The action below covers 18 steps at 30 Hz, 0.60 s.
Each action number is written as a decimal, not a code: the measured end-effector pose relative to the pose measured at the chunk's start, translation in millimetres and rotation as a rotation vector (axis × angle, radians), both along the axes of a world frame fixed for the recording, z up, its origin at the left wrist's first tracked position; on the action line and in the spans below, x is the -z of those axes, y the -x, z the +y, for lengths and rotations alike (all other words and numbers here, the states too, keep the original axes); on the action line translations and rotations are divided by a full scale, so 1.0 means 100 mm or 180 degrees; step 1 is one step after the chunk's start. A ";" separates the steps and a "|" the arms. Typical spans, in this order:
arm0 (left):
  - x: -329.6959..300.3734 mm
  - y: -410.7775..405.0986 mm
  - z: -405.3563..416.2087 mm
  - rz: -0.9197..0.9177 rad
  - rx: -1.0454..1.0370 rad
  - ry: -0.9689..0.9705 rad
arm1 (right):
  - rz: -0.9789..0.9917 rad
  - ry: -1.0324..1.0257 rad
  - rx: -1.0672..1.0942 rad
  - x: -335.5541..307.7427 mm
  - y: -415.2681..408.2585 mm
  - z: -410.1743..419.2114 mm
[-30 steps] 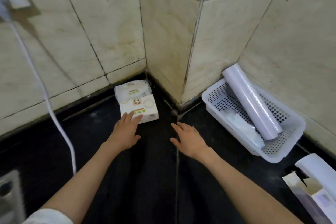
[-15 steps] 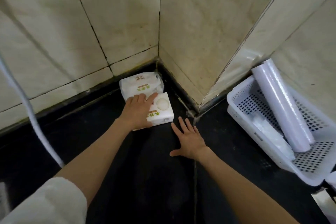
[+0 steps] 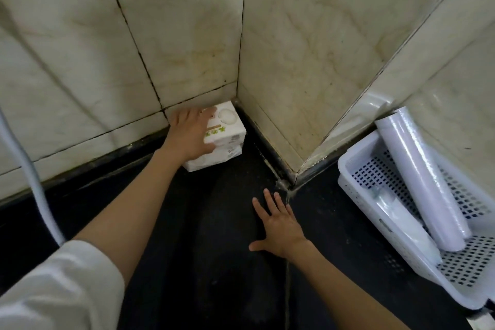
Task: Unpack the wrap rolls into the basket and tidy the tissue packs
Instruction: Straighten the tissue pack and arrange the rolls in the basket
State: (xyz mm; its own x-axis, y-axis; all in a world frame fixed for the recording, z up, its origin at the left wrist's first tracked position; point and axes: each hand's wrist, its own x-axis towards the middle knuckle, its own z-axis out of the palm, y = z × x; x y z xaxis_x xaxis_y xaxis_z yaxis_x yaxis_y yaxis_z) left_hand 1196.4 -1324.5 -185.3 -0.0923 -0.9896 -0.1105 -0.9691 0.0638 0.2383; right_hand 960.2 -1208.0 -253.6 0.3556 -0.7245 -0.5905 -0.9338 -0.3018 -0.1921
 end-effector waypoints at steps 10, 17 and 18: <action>-0.10 0.26 0.52 -0.0179 0.0068 -0.0187 | 0.0098 0.0034 0.0004 -0.12 -0.01 0.03; -0.17 0.93 1.41 0.0146 0.0578 -0.0497 | -0.0346 0.0751 0.0355 -0.58 0.47 0.45; -0.18 1.05 1.50 0.0189 0.0664 -0.0504 | -0.0425 0.0887 0.0478 -0.64 0.62 0.53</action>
State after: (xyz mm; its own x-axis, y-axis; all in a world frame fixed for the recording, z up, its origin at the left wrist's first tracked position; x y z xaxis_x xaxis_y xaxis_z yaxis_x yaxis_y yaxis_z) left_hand 1091.1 -1174.8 -167.4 -0.3035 -0.9193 -0.2505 -0.9229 0.2182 0.3174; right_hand 898.1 -1155.1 -189.4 0.2935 -0.9015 -0.3180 -0.9440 -0.2208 -0.2453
